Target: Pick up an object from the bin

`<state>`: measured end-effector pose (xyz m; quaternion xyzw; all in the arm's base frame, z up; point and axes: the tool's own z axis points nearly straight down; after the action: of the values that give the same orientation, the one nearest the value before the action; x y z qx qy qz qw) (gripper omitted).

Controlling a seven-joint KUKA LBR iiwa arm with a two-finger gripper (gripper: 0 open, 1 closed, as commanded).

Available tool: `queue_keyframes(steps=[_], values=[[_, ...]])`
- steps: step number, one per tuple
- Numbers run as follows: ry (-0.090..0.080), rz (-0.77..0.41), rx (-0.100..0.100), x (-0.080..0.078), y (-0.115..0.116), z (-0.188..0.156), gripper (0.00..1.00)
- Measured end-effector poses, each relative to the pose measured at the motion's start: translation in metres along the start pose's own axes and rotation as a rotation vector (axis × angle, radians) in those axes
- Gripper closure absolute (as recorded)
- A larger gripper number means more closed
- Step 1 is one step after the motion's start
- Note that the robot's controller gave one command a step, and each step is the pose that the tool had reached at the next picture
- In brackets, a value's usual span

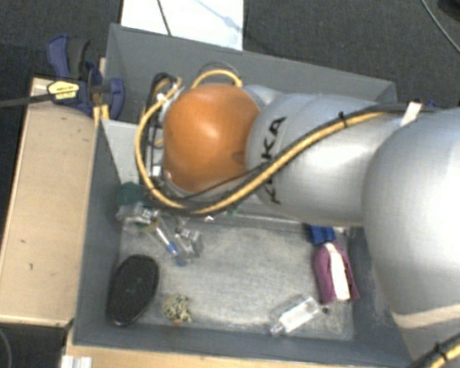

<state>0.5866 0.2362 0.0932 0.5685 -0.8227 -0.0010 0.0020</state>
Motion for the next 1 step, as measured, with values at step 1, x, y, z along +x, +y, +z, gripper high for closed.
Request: queue_keyframes(steps=[1], values=[[-0.018, 0.006, 0.026, 0.0203, 0.0896, 0.0154, 0.0]])
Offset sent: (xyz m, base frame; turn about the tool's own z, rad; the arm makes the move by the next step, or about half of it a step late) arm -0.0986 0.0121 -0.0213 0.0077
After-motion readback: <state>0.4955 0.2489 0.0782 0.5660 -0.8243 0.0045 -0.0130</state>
